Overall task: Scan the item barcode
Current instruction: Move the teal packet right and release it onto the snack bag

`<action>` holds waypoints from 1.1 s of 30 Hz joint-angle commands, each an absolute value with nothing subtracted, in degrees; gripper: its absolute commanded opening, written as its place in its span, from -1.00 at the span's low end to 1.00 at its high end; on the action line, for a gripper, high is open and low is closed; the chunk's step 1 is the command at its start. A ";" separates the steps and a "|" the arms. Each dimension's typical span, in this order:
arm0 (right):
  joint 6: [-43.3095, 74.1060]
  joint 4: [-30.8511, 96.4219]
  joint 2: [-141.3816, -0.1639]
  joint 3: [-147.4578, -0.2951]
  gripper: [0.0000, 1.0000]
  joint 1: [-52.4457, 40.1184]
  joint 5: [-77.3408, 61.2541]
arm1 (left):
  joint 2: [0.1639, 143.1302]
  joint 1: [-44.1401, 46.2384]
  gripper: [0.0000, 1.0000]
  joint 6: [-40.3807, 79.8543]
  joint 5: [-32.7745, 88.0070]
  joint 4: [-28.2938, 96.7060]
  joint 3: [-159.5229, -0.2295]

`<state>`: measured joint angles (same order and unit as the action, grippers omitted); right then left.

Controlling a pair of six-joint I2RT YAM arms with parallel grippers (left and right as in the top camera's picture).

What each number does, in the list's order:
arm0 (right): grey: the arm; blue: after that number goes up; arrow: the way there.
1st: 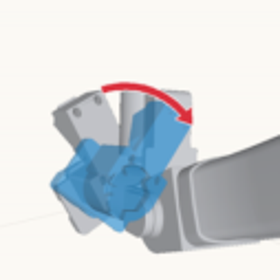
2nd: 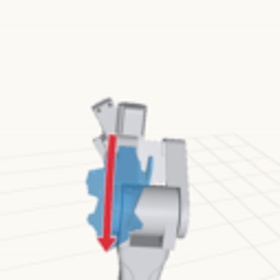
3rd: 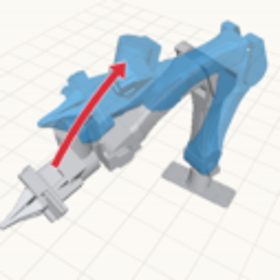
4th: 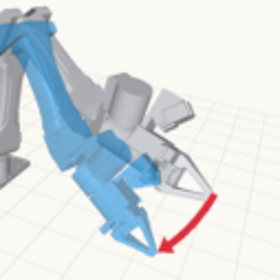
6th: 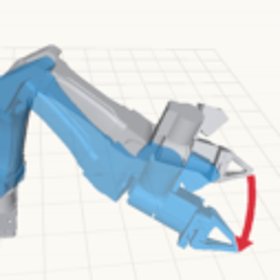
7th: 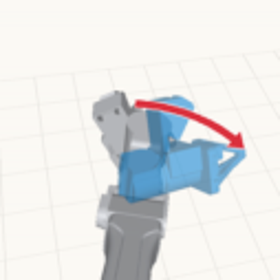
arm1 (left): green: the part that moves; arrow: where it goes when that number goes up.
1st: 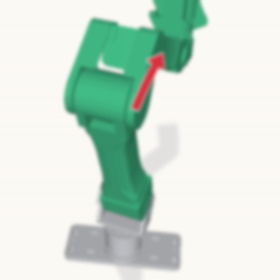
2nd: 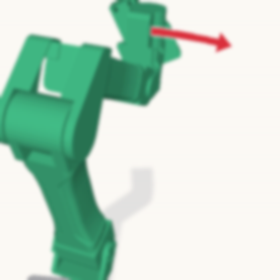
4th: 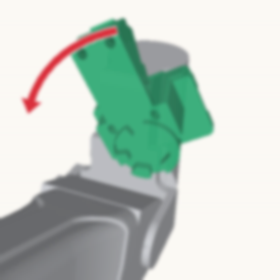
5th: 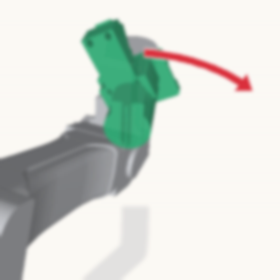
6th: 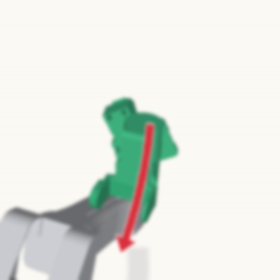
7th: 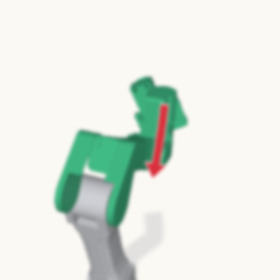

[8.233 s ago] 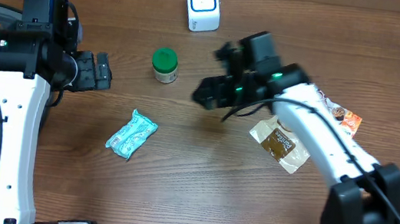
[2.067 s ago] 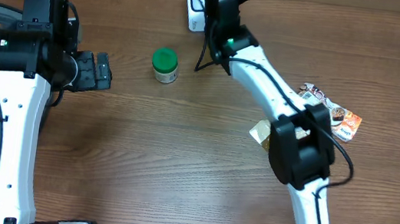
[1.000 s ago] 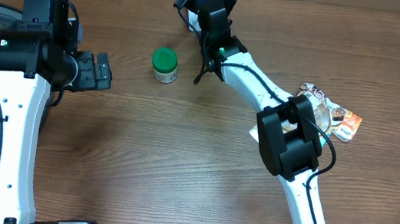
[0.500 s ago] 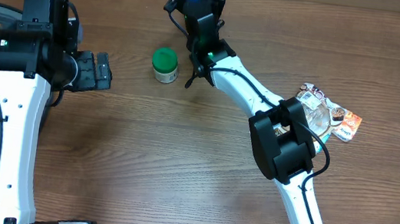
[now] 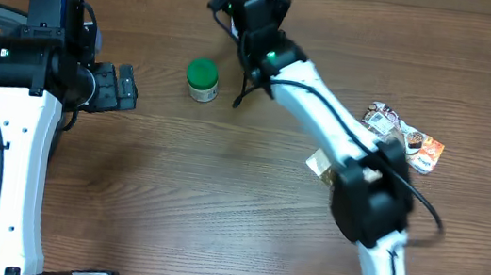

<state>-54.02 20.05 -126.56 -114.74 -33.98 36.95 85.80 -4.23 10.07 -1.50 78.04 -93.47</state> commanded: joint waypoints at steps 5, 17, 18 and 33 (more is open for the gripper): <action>-10.90 45.06 -103.59 -116.11 -0.83 -31.48 4.64 | 85.89 -4.49 0.99 9.63 -1.02 77.93 -93.95; 18.09 79.44 -98.32 -111.37 -0.92 -11.07 -4.19 | 85.89 -4.49 0.99 9.63 -1.02 77.93 -93.95; 18.06 79.50 -98.32 -109.47 -0.92 -9.67 -4.16 | 85.89 -4.49 0.99 9.63 -1.02 77.93 -93.95; 22.52 67.81 -98.35 -78.04 -0.70 5.65 -3.95 | 85.89 -4.49 0.99 9.63 -1.02 77.93 -93.95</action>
